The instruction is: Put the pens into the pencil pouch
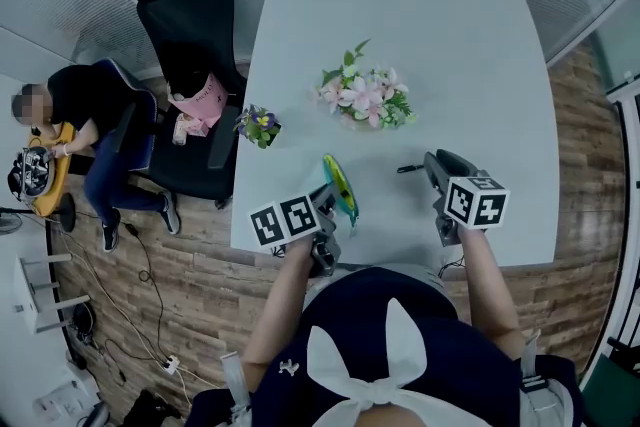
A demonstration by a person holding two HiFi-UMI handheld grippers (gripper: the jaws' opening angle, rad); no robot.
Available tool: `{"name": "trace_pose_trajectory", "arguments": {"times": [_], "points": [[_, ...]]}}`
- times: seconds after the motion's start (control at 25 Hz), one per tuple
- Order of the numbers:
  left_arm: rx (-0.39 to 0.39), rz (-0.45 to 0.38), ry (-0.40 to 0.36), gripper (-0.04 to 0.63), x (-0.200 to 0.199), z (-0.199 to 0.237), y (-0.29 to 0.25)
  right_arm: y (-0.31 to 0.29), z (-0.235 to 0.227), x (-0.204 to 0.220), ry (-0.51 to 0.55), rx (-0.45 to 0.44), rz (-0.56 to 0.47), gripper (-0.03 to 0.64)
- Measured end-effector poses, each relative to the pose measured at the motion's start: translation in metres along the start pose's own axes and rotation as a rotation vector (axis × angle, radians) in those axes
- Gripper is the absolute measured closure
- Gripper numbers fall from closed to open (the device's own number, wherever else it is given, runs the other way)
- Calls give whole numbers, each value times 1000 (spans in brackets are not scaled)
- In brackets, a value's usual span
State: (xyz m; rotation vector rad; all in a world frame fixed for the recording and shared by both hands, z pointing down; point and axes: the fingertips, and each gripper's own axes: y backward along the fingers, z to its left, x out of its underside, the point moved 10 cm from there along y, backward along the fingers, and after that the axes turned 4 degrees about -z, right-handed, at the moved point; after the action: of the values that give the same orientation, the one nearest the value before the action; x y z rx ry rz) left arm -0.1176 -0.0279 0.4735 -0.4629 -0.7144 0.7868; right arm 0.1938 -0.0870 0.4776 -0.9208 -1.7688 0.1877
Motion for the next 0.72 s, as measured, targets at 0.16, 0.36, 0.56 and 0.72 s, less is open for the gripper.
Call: {"name": "trace_pose_trajectory", "arguments": {"times": [0.16, 0.36, 0.56, 0.72], "points": [[-3, 3, -3, 546, 0, -2, -1, -3, -20, 6, -36, 46, 11, 500], [-10, 6, -1, 546, 0, -2, -2, -9, -44, 20, -93, 104, 50, 500], [-18, 7, 4, 546, 0, -2, -3, -18, -62, 33, -123, 176, 92, 495], [-25, 8, 10, 546, 1, -1, -4, -26, -77, 45, -182, 228, 118, 491]]}}
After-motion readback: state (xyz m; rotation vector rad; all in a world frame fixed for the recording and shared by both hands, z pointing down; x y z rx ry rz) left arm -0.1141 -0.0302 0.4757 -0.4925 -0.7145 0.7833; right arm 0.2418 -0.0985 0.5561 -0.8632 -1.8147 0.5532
